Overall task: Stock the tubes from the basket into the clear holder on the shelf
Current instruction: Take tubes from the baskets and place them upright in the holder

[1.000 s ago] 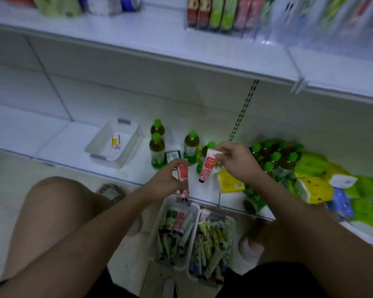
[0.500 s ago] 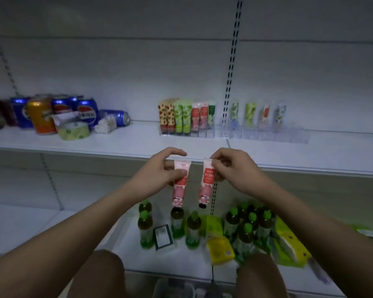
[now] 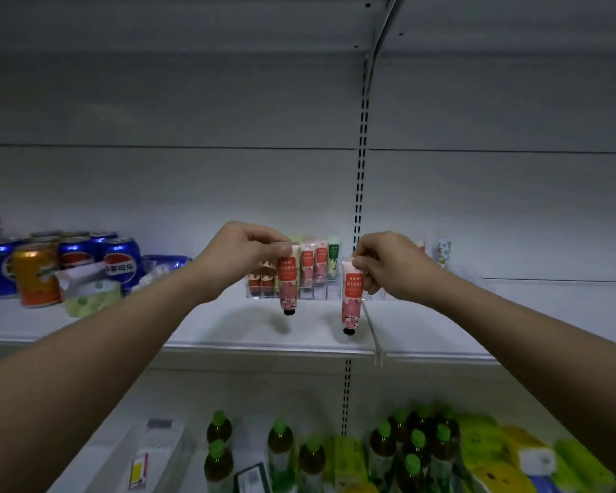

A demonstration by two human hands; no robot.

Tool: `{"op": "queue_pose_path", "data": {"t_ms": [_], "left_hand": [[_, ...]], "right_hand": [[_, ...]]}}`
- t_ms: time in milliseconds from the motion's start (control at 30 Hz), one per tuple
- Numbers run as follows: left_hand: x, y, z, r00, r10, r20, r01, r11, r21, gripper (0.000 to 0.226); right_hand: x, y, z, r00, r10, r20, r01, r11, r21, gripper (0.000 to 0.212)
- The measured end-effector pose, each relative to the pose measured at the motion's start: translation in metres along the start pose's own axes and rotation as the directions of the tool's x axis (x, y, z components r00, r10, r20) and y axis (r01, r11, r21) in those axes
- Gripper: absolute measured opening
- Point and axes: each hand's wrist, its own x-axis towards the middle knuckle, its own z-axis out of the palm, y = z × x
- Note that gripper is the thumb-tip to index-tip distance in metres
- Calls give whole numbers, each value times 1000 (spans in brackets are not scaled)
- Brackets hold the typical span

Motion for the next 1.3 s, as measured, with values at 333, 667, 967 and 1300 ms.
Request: {"op": "queue_pose_path", "data": {"t_ms": [333, 667, 967, 1300], "left_hand": [[69, -31, -17, 993, 56, -99, -48, 995, 87, 5], [114, -63, -1, 988, 123, -92, -117, 991, 69, 9], [120, -74, 5, 988, 122, -92, -117, 992, 55, 8], [113, -60, 5, 987, 113, -112, -108, 993, 53, 9]], "right_hand": [[82, 19, 16, 989, -42, -142, 14, 981, -192, 15], [150, 42, 59, 966, -150, -212, 105, 972, -209, 16], [164, 55, 85, 968, -130, -215, 84, 974, -212, 17], [153, 63, 92, 980, -71, -188, 28, 975, -221, 19]]}}
